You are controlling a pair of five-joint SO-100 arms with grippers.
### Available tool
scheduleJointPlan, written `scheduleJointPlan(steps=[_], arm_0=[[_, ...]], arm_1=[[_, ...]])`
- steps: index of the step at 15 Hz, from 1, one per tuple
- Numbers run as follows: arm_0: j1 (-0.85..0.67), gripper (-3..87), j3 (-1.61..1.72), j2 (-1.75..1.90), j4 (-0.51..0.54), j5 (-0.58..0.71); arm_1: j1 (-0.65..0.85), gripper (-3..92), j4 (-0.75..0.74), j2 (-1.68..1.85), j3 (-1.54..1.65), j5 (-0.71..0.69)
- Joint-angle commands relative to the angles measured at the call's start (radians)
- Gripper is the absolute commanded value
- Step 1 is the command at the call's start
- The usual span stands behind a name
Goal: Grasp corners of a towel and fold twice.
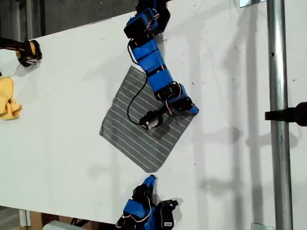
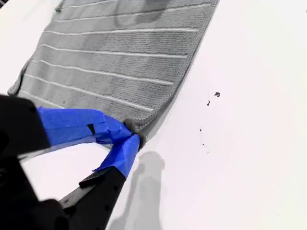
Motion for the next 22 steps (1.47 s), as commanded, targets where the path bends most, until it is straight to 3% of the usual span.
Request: scheduleJointPlan(steps=[1, 4, 6, 9, 12, 16, 22], arm_0=[[0.002, -1.2, 0.005, 0.003, 0.003, 0.003], [0.002, -1.2, 0.005, 0.003, 0.003, 0.003], [0.0, -1.2, 0.005, 0.003, 0.003, 0.0], [-0.006, -1.2, 0.005, 0.003, -0.002, -0.009], [-0.029, -1.4, -0.026, 0.003, -0.069, 0.034], [-0.074, -1.4, -0.189, -0.014, 0.0, 0.077], [-0.12, -1.4, -0.707, -0.63, 0.021, 0.247]], arm_1=[[0.014, 22.1, 0.014, -0.011, -0.054, 0.012], [0.014, 18.1, 0.12, -0.057, -0.098, 0.051], [0.014, 0.2, 0.183, -0.054, -0.101, 0.095], [0.005, -0.1, 0.164, -0.029, -0.101, 0.091], [-0.002, -0.1, 0.132, -0.032, -0.103, 0.086], [-0.005, -0.1, 0.106, -0.035, -0.103, 0.089], [-0.008, -0.1, 0.077, -0.038, -0.1, 0.094]])
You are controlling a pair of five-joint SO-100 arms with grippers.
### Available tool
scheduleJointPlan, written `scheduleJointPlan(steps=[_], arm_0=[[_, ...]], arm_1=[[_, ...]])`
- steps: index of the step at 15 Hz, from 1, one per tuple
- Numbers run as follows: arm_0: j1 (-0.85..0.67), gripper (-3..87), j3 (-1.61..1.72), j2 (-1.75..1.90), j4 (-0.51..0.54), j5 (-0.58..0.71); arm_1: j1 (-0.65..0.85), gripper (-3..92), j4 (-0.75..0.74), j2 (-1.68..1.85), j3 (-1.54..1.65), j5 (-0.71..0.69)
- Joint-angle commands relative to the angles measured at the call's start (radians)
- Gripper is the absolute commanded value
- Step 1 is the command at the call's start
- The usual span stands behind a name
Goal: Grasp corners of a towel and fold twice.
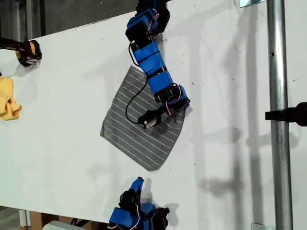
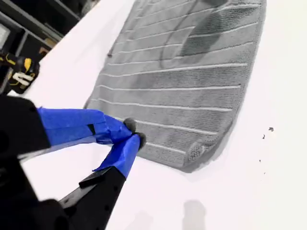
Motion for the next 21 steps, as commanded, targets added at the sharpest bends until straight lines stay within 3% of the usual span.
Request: scheduleJointPlan(steps=[1, 8, 10, 11, 13, 15, 17, 21], arm_0=[[-0.02, -1.4, -0.227, -0.244, 0.037, 0.075], [0.084, -1.4, -0.698, -0.854, 0.167, 0.489], [0.123, -1.4, -0.681, -0.854, 0.129, 0.58], [0.121, 0.1, -0.684, -0.854, 0.15, 0.586], [0.12, 22.8, -0.68, -0.847, 0.198, 0.561], [0.12, 31.0, -0.675, -0.861, 0.202, 0.578], [0.101, 31.3, -0.641, -0.891, 0.183, 0.598], [0.034, 29.3, -0.48, -0.976, 0.014, 0.624]], arm_1=[[-0.012, -0.1, -0.015, 0.018, -0.008, 0.008], [-0.012, -0.1, -0.04, 0.02, 0.0, 0.009], [-0.012, -0.2, -0.041, 0.02, 0.002, 0.009], [-0.012, -0.2, -0.041, 0.021, 0.005, 0.011], [-0.012, -0.2, -0.048, 0.02, 0.006, 0.014], [-0.012, -0.2, -0.051, 0.018, 0.008, 0.014], [-0.012, -0.2, -0.051, 0.021, 0.008, 0.014], [-0.009, -0.2, -0.054, 0.023, 0.008, 0.018]])
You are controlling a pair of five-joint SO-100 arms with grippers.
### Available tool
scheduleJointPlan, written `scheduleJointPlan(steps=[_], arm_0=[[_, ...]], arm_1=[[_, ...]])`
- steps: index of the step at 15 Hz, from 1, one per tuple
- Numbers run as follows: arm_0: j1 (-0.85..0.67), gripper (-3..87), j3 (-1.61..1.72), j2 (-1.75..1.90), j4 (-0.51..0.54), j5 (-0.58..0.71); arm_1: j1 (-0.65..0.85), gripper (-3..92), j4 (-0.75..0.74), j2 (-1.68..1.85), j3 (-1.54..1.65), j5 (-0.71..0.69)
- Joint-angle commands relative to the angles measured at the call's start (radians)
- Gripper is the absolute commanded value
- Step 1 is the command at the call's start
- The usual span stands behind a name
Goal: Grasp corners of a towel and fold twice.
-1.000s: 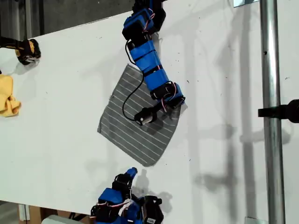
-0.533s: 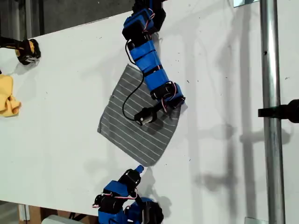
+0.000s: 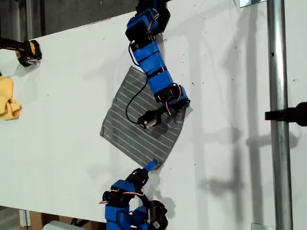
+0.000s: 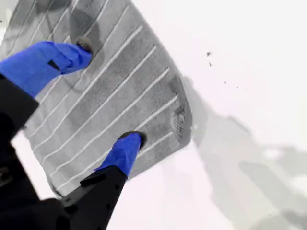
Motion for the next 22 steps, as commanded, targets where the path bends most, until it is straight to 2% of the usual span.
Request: scheduleJointPlan(steps=[1, 5, 10, 15, 22], arm_0=[[-0.046, 29.1, 0.066, -0.049, -0.109, 0.008], [-0.103, 28.6, 0.083, -0.253, -0.201, -0.003], [-0.153, 23.0, 0.029, -0.411, -0.216, -0.029], [-0.199, 1.0, 0.005, -0.434, -0.21, -0.041], [-0.1, -1.4, -0.153, -0.357, -0.127, -0.048]], arm_1=[[-0.009, -0.2, -0.025, 0.025, 0.002, 0.014], [-0.012, -0.2, -0.018, 0.035, 0.002, 0.018], [-0.015, -0.2, -0.015, 0.069, 0.031, 0.023], [-0.009, -0.2, -0.014, 0.098, 0.071, 0.023], [-0.008, -0.2, -0.015, 0.183, 0.086, 0.012]])
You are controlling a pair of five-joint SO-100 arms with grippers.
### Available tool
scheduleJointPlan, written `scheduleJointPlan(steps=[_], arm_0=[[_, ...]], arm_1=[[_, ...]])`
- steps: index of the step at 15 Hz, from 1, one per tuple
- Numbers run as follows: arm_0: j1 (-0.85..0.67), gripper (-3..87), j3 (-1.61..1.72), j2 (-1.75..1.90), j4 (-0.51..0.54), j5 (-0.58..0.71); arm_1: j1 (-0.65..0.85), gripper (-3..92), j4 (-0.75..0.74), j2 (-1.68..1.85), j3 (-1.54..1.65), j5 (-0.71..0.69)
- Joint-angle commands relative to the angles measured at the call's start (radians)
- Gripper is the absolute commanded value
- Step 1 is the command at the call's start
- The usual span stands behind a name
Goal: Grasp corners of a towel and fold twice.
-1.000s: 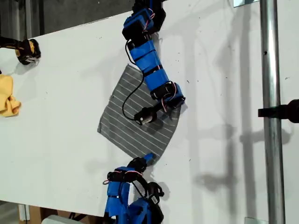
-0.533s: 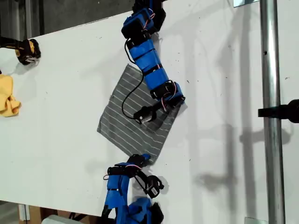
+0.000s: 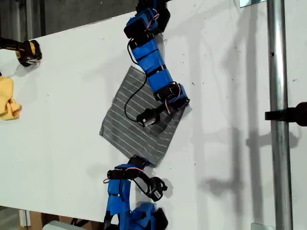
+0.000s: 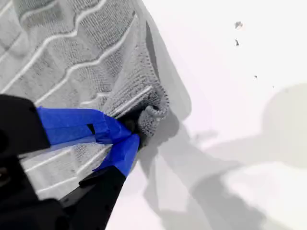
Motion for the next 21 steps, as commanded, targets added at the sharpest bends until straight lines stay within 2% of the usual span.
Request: scheduleJointPlan(steps=[1, 4, 9, 12, 14, 16, 21], arm_0=[[0.028, -1.4, -0.052, 0.095, 0.021, -0.015], [0.041, -1.5, -0.028, 0.169, 0.046, -0.031], [0.029, -0.3, -0.028, 0.267, 0.153, -0.051], [0.025, 25.4, -0.094, 0.296, 0.261, -0.051], [0.035, 32.2, -0.12, 0.279, 0.298, -0.025], [0.043, 36.3, -0.055, 0.245, 0.27, -0.026], [0.02, 35.0, 0.123, 0.132, 0.11, -0.061]], arm_1=[[-0.003, -0.2, -0.011, 0.106, -0.002, -0.006], [-0.012, -0.2, -0.017, 0.106, 0.005, -0.002], [-0.017, -0.2, -0.021, 0.104, 0.006, 0.0], [-0.018, -0.2, -0.029, 0.103, 0.009, 0.002], [-0.018, -0.2, -0.032, 0.103, 0.009, 0.0], [-0.018, -0.2, -0.032, 0.106, 0.009, 0.0], [-0.02, -0.2, -0.029, 0.107, 0.009, 0.0]])
